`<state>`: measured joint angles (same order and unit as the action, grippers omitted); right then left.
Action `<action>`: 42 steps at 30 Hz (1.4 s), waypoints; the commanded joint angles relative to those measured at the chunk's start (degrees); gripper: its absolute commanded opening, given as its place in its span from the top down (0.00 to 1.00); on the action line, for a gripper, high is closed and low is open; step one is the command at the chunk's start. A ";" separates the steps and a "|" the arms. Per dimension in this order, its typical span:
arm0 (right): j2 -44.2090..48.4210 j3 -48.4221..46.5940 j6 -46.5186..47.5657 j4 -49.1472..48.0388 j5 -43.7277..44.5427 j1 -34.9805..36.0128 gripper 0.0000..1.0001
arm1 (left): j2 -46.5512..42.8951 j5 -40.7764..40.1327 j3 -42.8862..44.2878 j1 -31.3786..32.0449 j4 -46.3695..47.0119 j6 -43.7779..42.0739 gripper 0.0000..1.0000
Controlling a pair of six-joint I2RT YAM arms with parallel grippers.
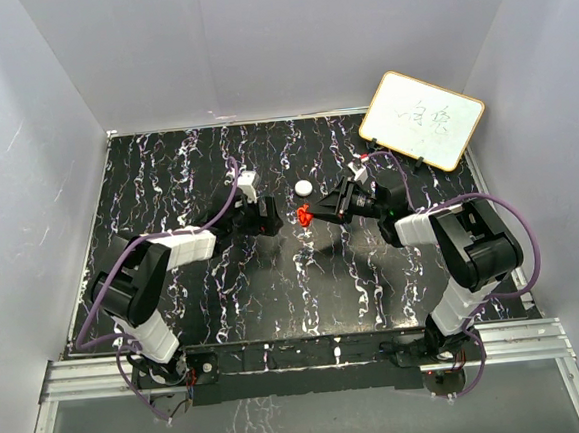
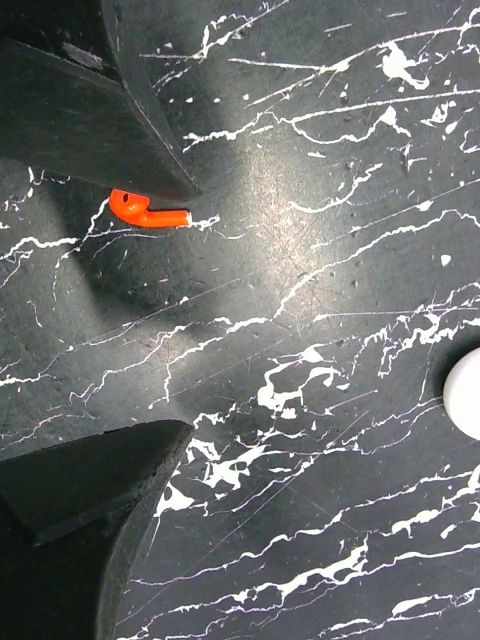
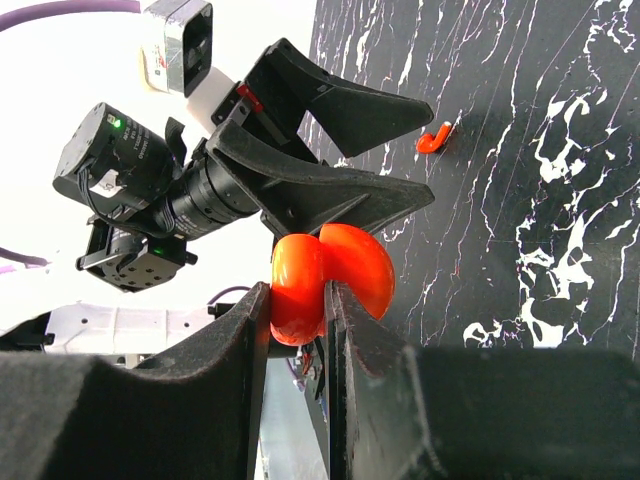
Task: Insert the wireless bluetooth earbuds into the charging case
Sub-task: Adjust the earbud at the center of the board.
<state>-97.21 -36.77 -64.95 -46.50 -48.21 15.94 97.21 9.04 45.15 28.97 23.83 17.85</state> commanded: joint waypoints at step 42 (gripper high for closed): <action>2.77 0.42 1.15 -1.52 -0.87 -1.63 1.00 | 2.70 11.16 5.12 -0.23 -11.21 -3.24 0.11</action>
<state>-96.73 -36.62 -64.55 -46.44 -48.40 14.76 100.09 17.67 49.12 28.95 17.28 14.96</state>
